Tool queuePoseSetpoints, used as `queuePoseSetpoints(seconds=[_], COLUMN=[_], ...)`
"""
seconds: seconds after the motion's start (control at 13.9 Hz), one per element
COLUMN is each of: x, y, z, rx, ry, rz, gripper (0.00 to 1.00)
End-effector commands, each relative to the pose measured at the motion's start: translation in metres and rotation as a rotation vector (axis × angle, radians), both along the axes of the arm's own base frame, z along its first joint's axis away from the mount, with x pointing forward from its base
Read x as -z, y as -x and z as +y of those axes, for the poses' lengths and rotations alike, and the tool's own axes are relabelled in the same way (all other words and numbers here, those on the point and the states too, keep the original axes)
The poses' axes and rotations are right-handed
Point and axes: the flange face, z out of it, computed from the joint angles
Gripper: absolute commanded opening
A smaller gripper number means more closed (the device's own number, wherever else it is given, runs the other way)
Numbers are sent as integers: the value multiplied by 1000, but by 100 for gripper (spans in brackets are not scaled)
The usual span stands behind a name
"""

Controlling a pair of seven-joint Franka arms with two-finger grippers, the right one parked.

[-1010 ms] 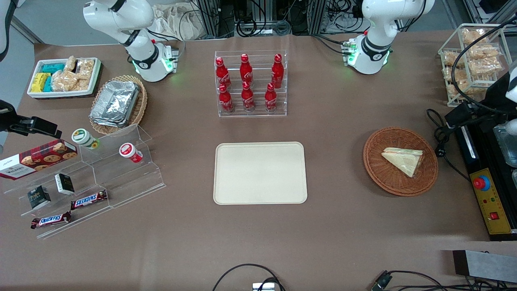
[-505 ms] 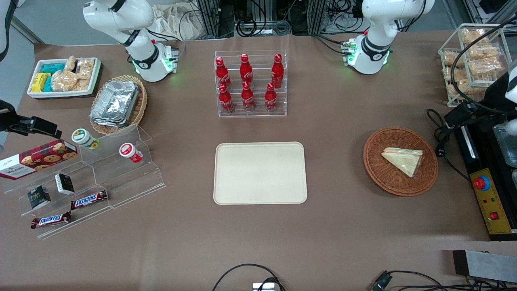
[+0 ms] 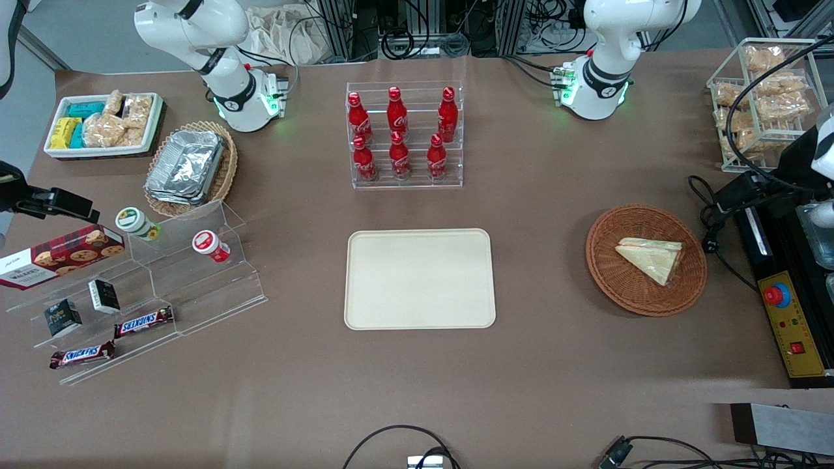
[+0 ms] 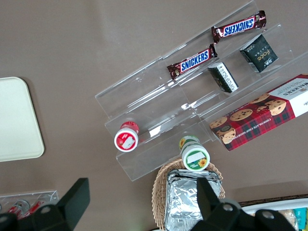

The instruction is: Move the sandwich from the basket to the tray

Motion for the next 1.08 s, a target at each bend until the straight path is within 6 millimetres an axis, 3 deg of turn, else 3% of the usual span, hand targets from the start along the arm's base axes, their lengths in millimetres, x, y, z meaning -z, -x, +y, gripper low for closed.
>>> queuePoseSetpoints(seconds=[0.0, 0.22, 0.36, 0.87, 1.01], x=[12, 25, 33, 36, 56], y=[-2, -5, -4, -4, -2], z=[3, 7, 20, 20, 22], rx=[-157, -236, -264, -271, -342], ry=[6, 10, 9, 8, 11], rz=[40, 61, 75, 81, 83], gripper=[100, 100, 100, 100, 100])
